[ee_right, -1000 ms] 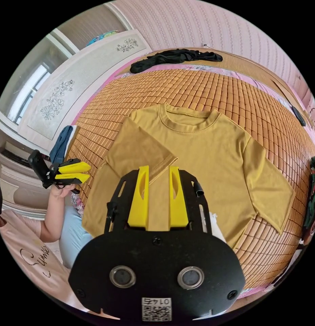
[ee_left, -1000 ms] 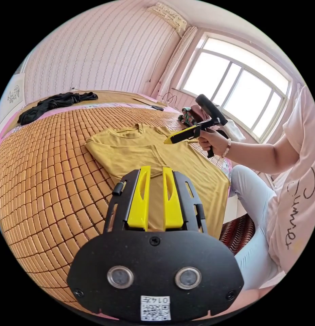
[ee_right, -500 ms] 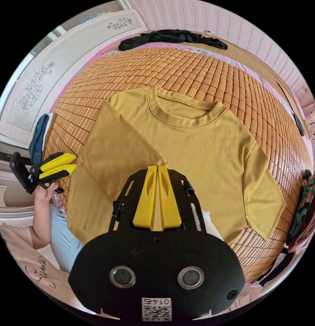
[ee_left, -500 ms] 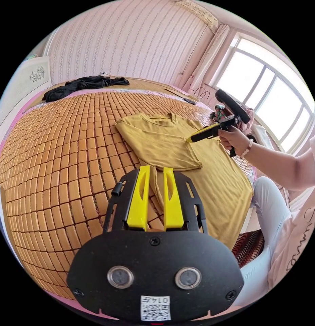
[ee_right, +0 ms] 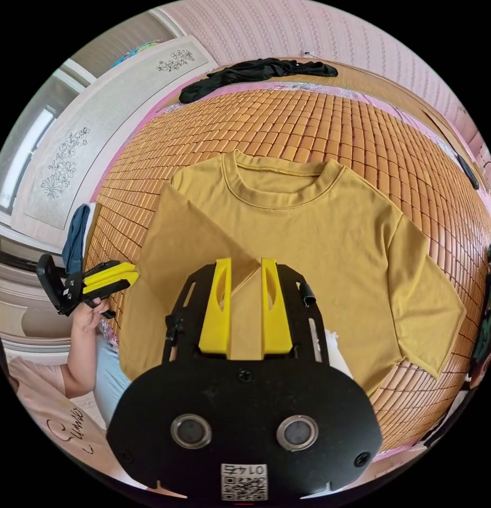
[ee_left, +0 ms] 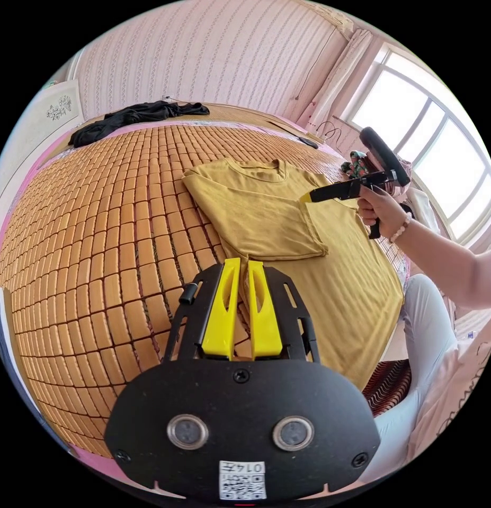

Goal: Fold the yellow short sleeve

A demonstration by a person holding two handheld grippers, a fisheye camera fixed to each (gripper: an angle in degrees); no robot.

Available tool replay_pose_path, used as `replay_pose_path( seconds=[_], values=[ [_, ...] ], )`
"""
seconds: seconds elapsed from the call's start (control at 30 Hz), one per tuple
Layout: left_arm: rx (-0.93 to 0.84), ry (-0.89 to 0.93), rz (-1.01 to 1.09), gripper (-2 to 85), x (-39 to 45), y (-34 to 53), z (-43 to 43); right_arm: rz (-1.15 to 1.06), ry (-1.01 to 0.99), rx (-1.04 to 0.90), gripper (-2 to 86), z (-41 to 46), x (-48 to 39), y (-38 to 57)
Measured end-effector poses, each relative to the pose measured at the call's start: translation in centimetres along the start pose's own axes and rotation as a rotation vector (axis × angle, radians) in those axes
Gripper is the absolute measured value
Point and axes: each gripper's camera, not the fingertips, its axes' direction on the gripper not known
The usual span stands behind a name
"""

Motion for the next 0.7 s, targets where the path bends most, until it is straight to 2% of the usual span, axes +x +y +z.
replay_pose_path(
  seconds=[0.1,0.23,0.33,0.47,0.57,0.7],
  values=[
    [0.001,0.013,-0.007,2.4,-0.5,0.0,0.3,0.006,0.044,0.003,2.9,-0.5,-0.5,0.7],
    [-0.002,0.025,0.001,1.0,-0.9,-0.1,0.7,0.052,-0.022,0.115,1.6,-4.7,0.2,3.2],
    [-0.009,0.022,0.023,0.6,-0.9,-0.3,1.0,0.080,-0.030,0.062,1.5,-5.0,1.2,4.3],
    [-0.010,0.018,0.020,0.4,-1.4,-0.4,1.2,0.137,0.091,0.008,2.1,-4.5,1.8,4.7],
    [-0.011,0.026,0.015,0.3,-1.9,-0.5,1.5,0.017,0.069,0.087,2.8,-4.9,-1.0,2.9],
    [-0.013,0.017,0.020,0.2,-2.3,-0.6,1.7,-0.186,-0.037,0.077,4.5,-3.0,-6.0,-1.8]
  ],
)
